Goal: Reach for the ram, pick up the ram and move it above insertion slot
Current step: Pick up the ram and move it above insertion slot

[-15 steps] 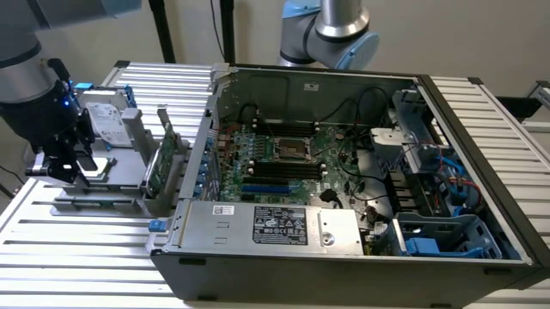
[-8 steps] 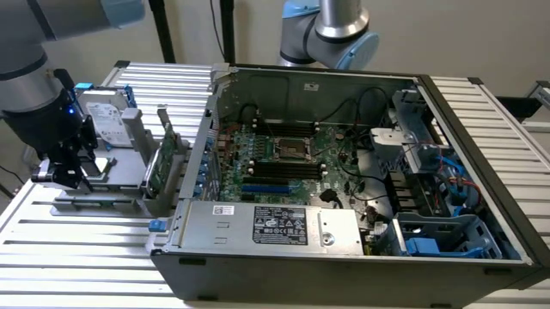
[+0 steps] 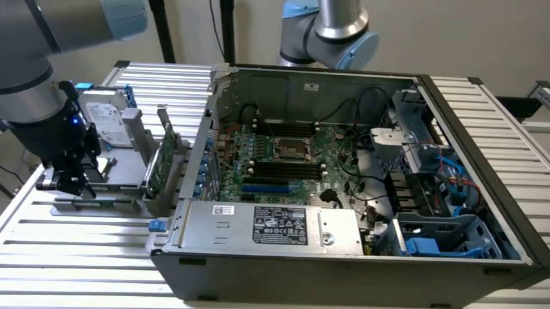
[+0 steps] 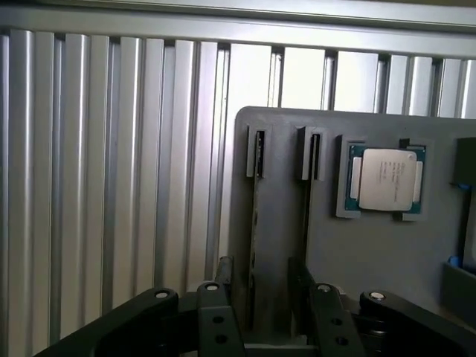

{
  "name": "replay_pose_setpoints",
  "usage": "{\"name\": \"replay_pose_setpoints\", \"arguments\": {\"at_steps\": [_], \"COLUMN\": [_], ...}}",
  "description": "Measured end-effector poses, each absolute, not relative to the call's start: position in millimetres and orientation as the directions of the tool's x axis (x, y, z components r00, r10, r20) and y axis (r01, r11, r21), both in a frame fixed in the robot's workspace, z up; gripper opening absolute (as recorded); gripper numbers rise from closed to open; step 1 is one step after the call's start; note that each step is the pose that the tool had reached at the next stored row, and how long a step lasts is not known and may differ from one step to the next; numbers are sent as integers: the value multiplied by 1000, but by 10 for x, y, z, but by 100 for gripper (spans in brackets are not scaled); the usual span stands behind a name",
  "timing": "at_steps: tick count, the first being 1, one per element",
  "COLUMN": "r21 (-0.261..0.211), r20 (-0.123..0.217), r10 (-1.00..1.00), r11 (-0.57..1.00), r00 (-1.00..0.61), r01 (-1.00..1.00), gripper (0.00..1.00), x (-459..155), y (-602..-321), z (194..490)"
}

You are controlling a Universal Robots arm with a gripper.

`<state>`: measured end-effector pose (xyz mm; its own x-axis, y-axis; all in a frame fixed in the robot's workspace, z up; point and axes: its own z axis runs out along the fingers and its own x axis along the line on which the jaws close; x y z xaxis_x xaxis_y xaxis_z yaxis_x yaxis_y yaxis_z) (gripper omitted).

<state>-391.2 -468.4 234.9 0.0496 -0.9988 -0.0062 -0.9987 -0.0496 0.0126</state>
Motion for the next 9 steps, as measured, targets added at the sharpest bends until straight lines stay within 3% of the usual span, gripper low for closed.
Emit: {"name": "replay_pose_setpoints", "arguments": {"at_steps": [9], "r21": [13], "r20": [-6], "r10": [-1000], "r11": [-26], "r00": [26], "r01": [-1000], "gripper": [42], "x": [-3912], "y": [-4716], "z": [2185]}}
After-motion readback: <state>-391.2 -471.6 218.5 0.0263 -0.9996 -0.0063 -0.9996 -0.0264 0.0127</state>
